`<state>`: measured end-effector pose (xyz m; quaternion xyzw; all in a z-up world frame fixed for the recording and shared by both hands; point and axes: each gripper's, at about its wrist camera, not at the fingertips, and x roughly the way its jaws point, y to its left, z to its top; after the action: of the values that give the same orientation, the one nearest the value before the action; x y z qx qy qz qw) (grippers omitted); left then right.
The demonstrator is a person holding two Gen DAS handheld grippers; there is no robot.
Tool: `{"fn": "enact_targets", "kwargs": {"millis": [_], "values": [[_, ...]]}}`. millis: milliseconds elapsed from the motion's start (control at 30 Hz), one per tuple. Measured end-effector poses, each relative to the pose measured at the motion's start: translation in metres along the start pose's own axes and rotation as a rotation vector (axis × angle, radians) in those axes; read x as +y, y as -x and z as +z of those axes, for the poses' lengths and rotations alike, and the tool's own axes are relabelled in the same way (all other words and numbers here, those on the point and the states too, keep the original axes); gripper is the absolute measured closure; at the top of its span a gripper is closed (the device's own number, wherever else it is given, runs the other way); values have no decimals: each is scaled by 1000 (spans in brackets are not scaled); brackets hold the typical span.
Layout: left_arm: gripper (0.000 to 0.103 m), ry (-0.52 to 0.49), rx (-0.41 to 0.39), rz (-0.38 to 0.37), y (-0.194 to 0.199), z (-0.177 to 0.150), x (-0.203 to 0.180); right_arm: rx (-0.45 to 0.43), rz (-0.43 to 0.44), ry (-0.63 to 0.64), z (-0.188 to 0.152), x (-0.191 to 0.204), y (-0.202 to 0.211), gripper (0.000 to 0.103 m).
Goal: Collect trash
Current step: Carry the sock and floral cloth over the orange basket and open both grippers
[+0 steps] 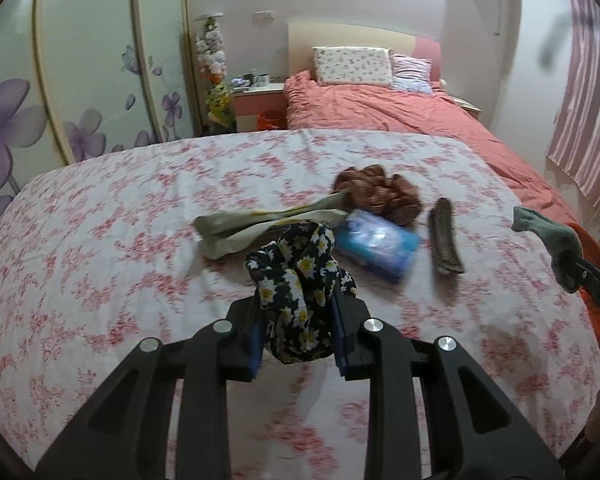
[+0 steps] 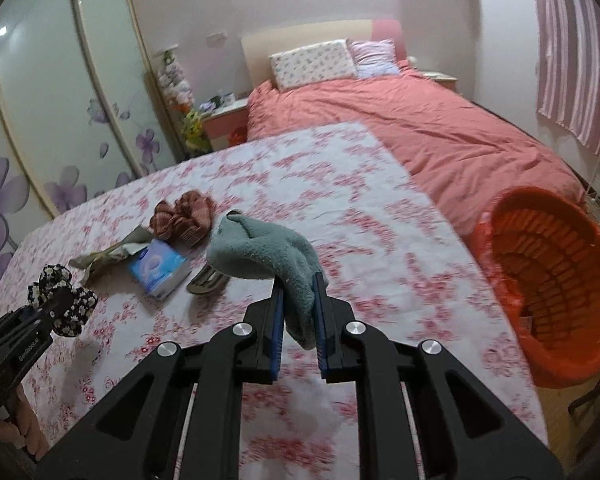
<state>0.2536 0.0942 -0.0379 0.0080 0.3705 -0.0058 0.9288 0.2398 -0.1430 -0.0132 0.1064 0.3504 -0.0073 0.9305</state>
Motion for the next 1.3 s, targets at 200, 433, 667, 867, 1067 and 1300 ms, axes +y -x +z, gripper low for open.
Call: {"fn": "enact_targets", "kwargs": {"millis": [200, 433, 667, 867, 1067, 1300], "values": [[76, -44, -26, -55, 12, 5, -35, -70, -43, -36, 2, -23, 23, 89], [76, -99, -48, -145, 27, 8, -86, -146, -111, -59, 0, -50, 48, 89], [76, -150, -55, -228, 36, 9, -134, -182, -154, -115, -2, -83, 63, 89], [76, -188, -54, -291, 38, 9, -173, -203, -183, -181, -2, -115, 71, 89], [76, -211, -70, -394, 44, 16, -218, -222, -205, -251, -1, -148, 76, 89], [76, -298, -93, -505, 49, 20, -285, -255, -224, -316, 5, -185, 78, 89]]}}
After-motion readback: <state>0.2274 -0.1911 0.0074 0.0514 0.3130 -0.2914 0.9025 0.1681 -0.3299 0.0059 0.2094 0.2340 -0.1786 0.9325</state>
